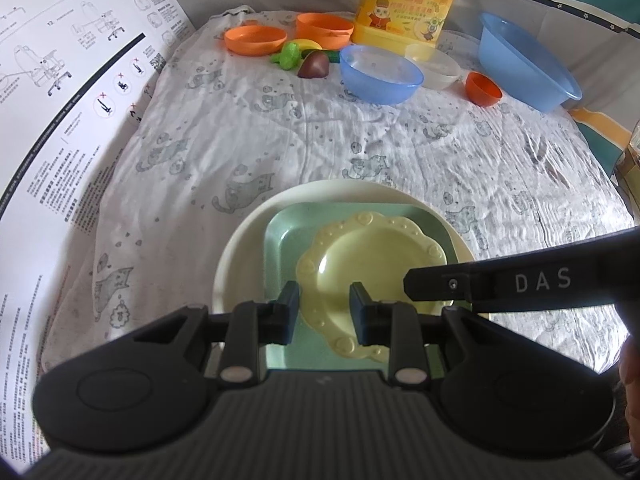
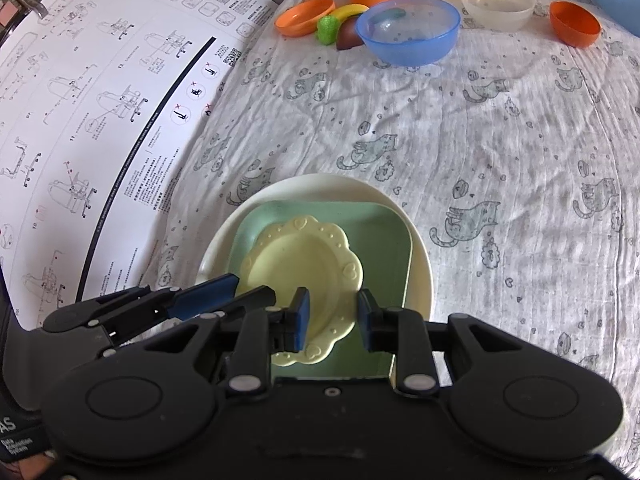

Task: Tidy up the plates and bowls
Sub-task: 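Open both grippers to release the yellow plate onto the green plate, then move both grippers to the rim of the clear blue bowl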

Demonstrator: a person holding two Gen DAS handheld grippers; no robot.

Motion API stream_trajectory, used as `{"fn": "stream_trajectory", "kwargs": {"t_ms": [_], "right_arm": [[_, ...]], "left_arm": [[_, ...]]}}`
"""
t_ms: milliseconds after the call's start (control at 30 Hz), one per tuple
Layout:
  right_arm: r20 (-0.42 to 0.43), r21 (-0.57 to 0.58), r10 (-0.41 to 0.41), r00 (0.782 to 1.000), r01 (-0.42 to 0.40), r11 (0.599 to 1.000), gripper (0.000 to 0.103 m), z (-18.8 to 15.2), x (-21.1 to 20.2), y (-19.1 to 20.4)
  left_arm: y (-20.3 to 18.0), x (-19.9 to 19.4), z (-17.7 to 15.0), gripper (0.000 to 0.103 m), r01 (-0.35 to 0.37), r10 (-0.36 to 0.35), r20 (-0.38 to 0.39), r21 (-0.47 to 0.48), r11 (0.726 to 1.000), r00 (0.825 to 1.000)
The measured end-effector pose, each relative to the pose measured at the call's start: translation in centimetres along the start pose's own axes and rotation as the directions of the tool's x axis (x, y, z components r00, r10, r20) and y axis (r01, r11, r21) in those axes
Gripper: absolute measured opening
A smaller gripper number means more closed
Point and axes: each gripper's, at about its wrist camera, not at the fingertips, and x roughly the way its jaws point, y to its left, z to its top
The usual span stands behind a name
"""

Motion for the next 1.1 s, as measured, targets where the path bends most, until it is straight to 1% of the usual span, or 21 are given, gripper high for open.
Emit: {"fn": "stream_trajectory", "kwargs": {"t_ms": [33,67,100,133,167,200,233,267,300,367,433,600,867,1100], "right_arm": [[0.001,-0.001,0.004,1.000,-0.004,1.000,0.028,0.0,0.0,0.0],[0.003,-0.002,0.008,1.000,-0.008,1.000,0.035,0.0,0.0,0.0],[0.006,-0.004,0.011,1.000,-0.011,1.000,0.042,0.1,-0.1,0.0],[0.014,-0.006,-0.003,1.000,0.003,1.000,0.050,0.1,-0.2,0.0],[0.027,-0.010,-0.016,1.000,0.016,1.000,0.060,0.2,-0.4,0.0],[0.040,-0.011,-0.020,0.999,0.021,1.000,0.068,0.3,-0.7,-0.1],[0.048,-0.012,-0.014,0.999,0.014,1.000,0.083,0.4,-1.0,-0.2],[0.066,-0.015,-0.020,0.998,0.021,1.000,0.090,0.4,-1.4,-0.2],[0.082,-0.029,-0.015,0.997,0.018,0.999,0.093,0.3,-1.8,-0.2],[0.109,-0.058,-0.016,0.994,0.023,0.998,0.103,0.2,-2.5,-0.1],[0.129,-0.069,-0.022,0.991,0.032,0.997,0.103,0.2,-3.0,-0.1],[0.138,-0.070,-0.037,0.990,0.047,0.996,0.103,0.3,-3.5,-0.2],[0.148,-0.063,-0.048,0.988,0.058,0.996,0.103,0.4,-3.6,-0.7],[0.160,-0.013,-0.055,0.986,0.058,0.998,0.103,1.2,-3.8,-2.5]], "left_arm": [[0.0,0.0,0.0,0.028,0.000,0.000,0.000,-0.001,1.000,1.000],[0.0,0.0,0.0,0.030,0.001,-0.001,0.006,-0.002,1.000,1.000],[0.0,-0.2,0.0,0.037,0.003,-0.003,0.013,-0.004,1.000,1.000],[0.1,-0.4,0.1,0.040,-0.007,0.007,0.023,-0.006,1.000,1.000],[0.2,-0.6,0.1,0.049,-0.019,0.019,0.037,-0.008,1.000,0.999],[0.3,-0.9,0.2,0.070,-0.025,0.025,0.047,-0.012,1.000,0.999],[0.5,-1.2,0.2,0.079,-0.031,0.032,0.063,-0.023,0.999,0.997],[0.6,-1.6,0.3,0.091,-0.057,0.059,0.082,-0.033,0.998,0.995],[0.7,-1.9,0.3,0.097,-0.065,0.068,0.096,-0.033,0.997,0.993],[1.0,-2.5,0.5,0.102,-0.066,0.070,0.113,-0.040,0.997,0.991],[1.4,-2.9,0.5,0.103,-0.071,0.076,0.119,-0.052,0.996,0.990],[1.9,-2.7,0.5,0.103,-0.082,0.090,0.098,-0.081,0.993,0.991],[1.4,-2.1,1.0,0.103,-0.078,0.083,0.077,-0.069,0.995,0.994],[0.8,-1.3,2.1,0.103,-0.084,0.088,0.058,-0.068,0.994,0.994]]}}
